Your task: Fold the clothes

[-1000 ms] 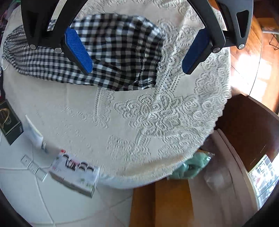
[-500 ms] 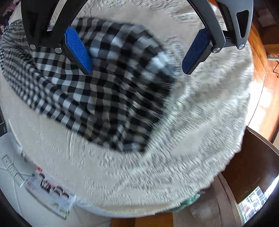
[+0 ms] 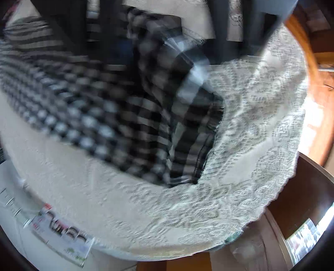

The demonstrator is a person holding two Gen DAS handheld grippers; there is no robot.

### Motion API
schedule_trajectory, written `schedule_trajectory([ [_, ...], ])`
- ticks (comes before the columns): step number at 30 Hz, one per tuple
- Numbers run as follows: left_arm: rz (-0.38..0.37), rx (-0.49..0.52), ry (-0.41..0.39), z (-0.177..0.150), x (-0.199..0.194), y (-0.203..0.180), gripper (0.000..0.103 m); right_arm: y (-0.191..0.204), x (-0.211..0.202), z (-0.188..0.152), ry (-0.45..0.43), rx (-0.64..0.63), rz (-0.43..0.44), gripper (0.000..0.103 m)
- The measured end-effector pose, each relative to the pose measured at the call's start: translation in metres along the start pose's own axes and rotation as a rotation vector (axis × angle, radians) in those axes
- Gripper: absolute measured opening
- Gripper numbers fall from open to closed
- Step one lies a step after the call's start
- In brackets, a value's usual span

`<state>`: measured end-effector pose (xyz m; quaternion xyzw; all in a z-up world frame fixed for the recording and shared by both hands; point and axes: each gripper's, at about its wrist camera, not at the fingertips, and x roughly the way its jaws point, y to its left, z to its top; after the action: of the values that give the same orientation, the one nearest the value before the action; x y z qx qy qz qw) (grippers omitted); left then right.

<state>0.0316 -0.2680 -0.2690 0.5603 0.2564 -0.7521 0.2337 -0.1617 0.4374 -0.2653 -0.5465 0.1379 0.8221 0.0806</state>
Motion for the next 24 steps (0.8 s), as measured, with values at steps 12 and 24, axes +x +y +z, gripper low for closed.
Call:
schedule_trajectory([
  [12, -0.134, 0.202, -0.181, 0.011, -0.078, -0.048, 0.018, 0.204, -0.145, -0.068, -0.265, -0.582, 0.393, 0.017],
  [24, 0.043, 0.097, -0.123, -0.005, -0.054, 0.046, 0.097, 0.327, -0.086, -0.134, 0.004, -0.716, 0.474, 0.071],
])
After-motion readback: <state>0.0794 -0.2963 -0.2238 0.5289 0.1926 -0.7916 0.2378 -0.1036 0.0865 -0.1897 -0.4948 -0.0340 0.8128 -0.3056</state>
